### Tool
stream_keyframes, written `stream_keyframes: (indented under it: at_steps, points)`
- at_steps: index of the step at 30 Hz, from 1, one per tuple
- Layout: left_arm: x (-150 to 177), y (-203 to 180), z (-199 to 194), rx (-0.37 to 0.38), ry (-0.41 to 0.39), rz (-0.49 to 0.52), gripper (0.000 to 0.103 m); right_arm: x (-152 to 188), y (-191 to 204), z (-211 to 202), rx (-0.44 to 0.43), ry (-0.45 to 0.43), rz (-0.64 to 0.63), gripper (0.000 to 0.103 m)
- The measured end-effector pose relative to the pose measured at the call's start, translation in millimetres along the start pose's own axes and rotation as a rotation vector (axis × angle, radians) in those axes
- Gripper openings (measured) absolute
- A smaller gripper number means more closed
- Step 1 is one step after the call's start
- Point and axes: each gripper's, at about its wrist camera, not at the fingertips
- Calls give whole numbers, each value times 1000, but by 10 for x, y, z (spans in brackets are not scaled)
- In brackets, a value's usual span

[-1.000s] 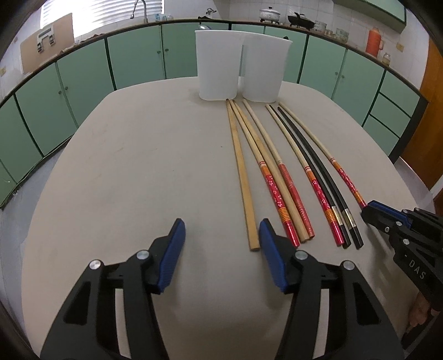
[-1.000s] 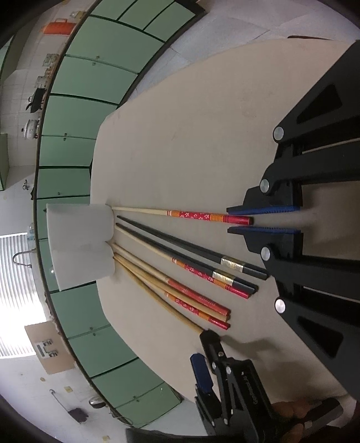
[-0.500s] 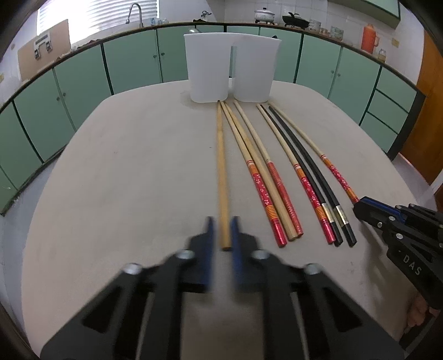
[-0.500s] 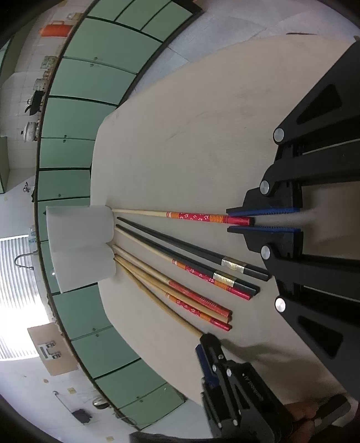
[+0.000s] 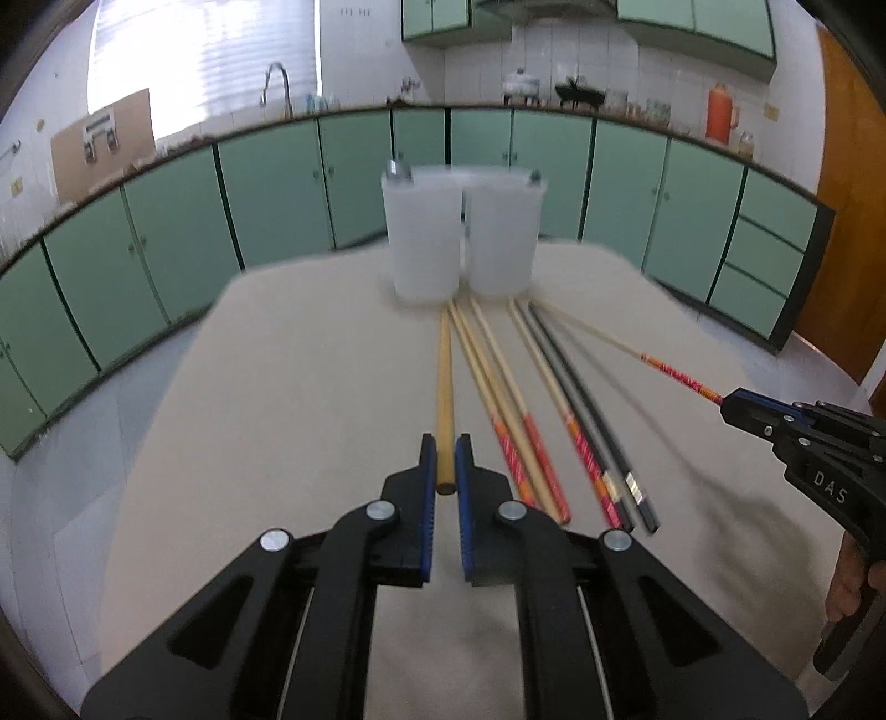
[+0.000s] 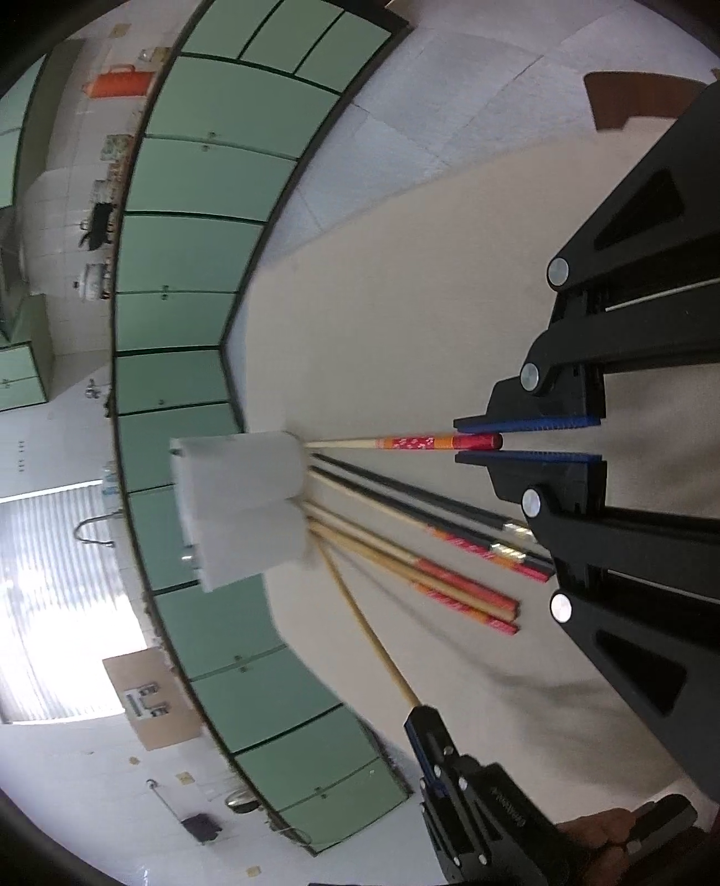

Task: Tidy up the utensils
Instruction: 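Lift both chopsticks and insert them upright into the white holder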

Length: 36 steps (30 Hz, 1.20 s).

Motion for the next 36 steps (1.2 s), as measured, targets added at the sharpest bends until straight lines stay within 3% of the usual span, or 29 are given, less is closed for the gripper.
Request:
stream_keyframes:
  at_steps: [13,28,36]
  points:
    - [-646,24,-492,16,-209,-17,6,-729,40,-450,-41,-197,-17,6]
    - [-1124,53,-602,62,-291,-25,6,-1454,117,-414,-125,-222,-67,6]
    - [-1518,181,-744,86,-381,-45,6,-1947,176,-572,-186,-283,-105,6]
Point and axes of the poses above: each gripper's, at about its wrist camera, not at the fingertips, and z roughly the way its jaws point, y to its left, x to its underside, and after that the axes turned 2 degrees about -y, right-handed
